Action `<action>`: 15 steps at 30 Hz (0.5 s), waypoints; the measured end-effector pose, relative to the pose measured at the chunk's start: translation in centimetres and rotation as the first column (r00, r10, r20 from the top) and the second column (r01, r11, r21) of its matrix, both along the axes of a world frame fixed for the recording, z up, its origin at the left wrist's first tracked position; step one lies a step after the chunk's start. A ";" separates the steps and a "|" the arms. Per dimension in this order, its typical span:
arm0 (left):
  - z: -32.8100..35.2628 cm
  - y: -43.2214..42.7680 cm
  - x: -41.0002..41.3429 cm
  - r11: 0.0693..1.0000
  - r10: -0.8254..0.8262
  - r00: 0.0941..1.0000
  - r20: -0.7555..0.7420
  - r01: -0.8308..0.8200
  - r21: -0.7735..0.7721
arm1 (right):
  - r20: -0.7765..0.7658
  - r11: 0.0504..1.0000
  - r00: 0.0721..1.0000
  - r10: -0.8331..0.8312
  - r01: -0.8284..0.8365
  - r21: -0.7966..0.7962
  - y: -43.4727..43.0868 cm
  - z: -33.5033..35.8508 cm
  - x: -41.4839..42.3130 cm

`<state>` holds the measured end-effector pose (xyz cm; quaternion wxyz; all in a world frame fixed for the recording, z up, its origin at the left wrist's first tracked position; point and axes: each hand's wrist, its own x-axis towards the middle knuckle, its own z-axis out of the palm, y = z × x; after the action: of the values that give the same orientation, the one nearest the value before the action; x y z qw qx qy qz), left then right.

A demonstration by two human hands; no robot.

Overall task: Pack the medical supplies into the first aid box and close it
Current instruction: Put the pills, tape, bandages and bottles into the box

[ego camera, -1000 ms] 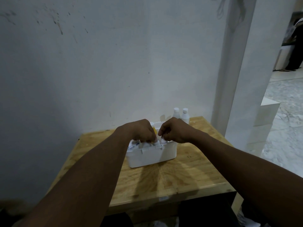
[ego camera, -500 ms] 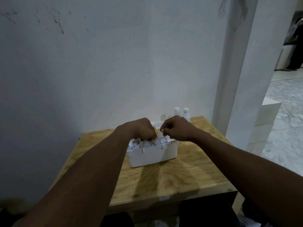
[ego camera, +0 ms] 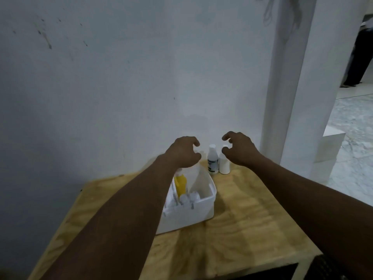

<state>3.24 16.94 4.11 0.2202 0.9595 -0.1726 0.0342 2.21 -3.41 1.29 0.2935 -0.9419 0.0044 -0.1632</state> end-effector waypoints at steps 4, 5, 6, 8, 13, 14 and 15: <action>-1.2 -2.7 3.3 0.996 -0.045 0.999 -0.022 0.047 0.073 | -0.070 0.999 0.998 0.006 -0.010 -0.053 -1.3 -1.1 3.2; -1.6 -3.3 4.0 0.994 -0.059 0.998 -0.037 0.062 0.091 | -0.082 0.998 0.996 0.024 -0.028 -0.058 -1.5 -1.3 3.7; -2.0 -3.9 4.5 0.991 -0.073 0.996 -0.052 0.078 0.107 | -0.091 0.997 0.995 0.041 -0.047 -0.065 -1.6 -1.6 4.2; -2.8 -4.8 5.6 0.988 -0.087 0.993 -0.077 0.096 0.123 | -0.091 0.994 0.993 0.073 -0.080 -0.071 -1.9 -2.2 4.8; -3.9 -5.8 6.6 0.996 -0.059 0.998 -0.034 0.061 0.063 | -0.047 0.993 0.994 0.103 -0.105 -0.055 -2.4 -3.2 5.0; -3.9 -5.8 6.7 0.997 -0.049 0.999 -0.023 0.050 0.054 | -0.045 0.994 0.994 0.100 -0.102 -0.049 -2.5 -3.2 5.0; -3.8 -5.8 6.7 0.998 -0.041 0.999 -0.014 0.041 0.052 | -0.040 0.994 0.994 0.098 -0.099 -0.042 -2.5 -3.3 4.8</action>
<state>9.90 11.13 0.31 0.1969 0.9613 -0.1918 0.0192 7.05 -5.94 -1.98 0.2804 -0.9501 -0.0402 -0.1307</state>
